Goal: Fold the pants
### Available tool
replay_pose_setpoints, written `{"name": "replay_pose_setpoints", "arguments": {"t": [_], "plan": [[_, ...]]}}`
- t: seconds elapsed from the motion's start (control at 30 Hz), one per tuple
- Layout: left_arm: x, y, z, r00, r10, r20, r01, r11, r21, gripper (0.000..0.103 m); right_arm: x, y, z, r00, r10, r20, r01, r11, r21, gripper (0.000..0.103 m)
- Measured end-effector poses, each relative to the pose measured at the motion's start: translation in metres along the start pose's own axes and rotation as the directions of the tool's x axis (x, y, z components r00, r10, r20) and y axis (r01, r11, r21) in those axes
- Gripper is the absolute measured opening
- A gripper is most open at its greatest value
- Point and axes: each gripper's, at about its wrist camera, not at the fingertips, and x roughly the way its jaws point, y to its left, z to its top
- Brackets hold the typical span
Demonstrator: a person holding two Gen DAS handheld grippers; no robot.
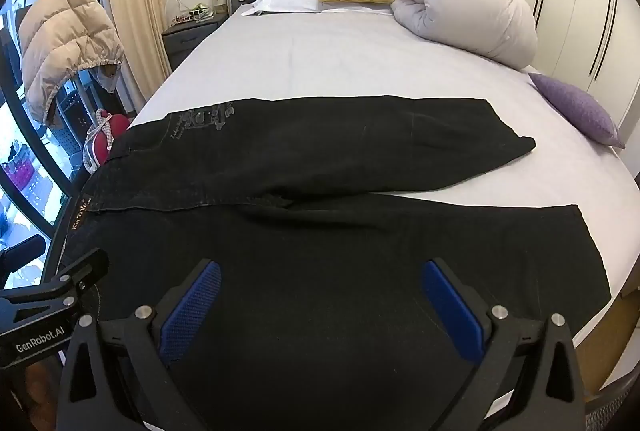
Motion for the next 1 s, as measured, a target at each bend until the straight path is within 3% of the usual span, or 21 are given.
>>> {"name": "replay_pose_setpoints", "arguments": {"t": [1.0], "plan": [[0.008, 0.007, -0.006, 1.0, 0.003, -0.019, -0.003, 1.0, -0.017, 0.103, 0.006, 0.001, -0.007, 0.999, -0.007, -0.036, 0.006, 1.0, -0.008, 0.103]]}}
